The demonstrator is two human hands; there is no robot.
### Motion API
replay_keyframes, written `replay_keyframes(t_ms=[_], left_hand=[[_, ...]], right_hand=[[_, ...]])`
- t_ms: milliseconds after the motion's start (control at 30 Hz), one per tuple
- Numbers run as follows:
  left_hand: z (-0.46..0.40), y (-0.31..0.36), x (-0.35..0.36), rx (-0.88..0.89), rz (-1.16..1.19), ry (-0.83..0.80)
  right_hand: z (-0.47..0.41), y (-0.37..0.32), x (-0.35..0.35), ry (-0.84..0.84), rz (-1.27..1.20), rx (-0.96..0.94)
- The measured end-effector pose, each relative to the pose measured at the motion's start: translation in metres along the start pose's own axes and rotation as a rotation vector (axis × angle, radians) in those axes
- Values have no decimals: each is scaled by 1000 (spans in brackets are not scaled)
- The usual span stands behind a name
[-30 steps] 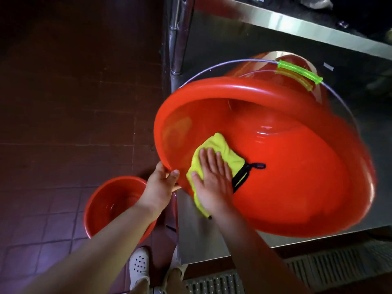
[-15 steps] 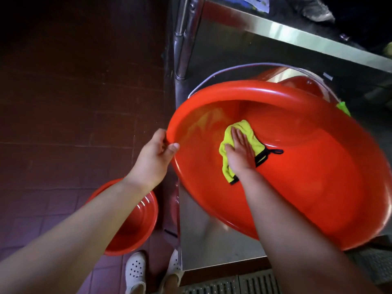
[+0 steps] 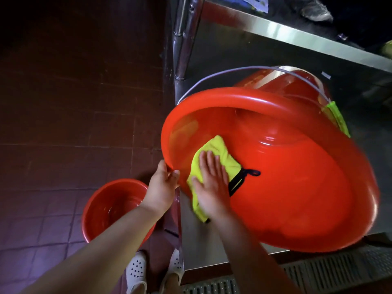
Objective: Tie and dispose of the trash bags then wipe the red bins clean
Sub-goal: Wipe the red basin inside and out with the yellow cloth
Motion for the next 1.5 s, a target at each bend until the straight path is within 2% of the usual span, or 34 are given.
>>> replay_keyframes(t_ms=[100,200,367,500,567,633,767,833,900,1067,1200,1333,1500], left_hand=[[0,8,-3,30,-45,-10],[1,22,-6,133,-208,7],[5,58,-17,277,-363,71],[3,84,-20,379,-435,58],[1,88,-19,406,-382,23],[-2,79,-18,383,-278,-4],[-4,18,5,107,-150,-150],[-4,3,7,55,-116,-135],[-4,1,5,64,-89,-95],[-2,2,2,78,-35,-24],[-2,20,1,168,-121,-29],[-6,59,-10,343,-343,-23],[-12,95,-15,434,-427,-24]], right_hand=[[33,-24,0,10,-27,-125],[24,-18,-7,-14,-124,-180],[-39,21,-20,3,-244,-52],[-92,72,-30,-40,-197,64],[-106,95,-30,-58,-118,125],[-110,105,-28,-48,5,154],[-104,100,-25,-52,82,193],[-97,87,-26,-53,82,196],[-77,65,-22,-39,90,156],[13,-2,-6,-26,42,-109],[23,-1,-10,-63,-9,-207],[-20,30,-18,-63,-52,-130],[-85,91,-30,-83,25,51]])
Point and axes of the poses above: each hand's wrist, its own z-axis away from the middle knuckle, its own x-axis out of the palm, y = z × x, the point moved 10 cm from there along -z, towards the middle knuckle, and after that the axes turned 1 degree about y, right-handed, at the moved point
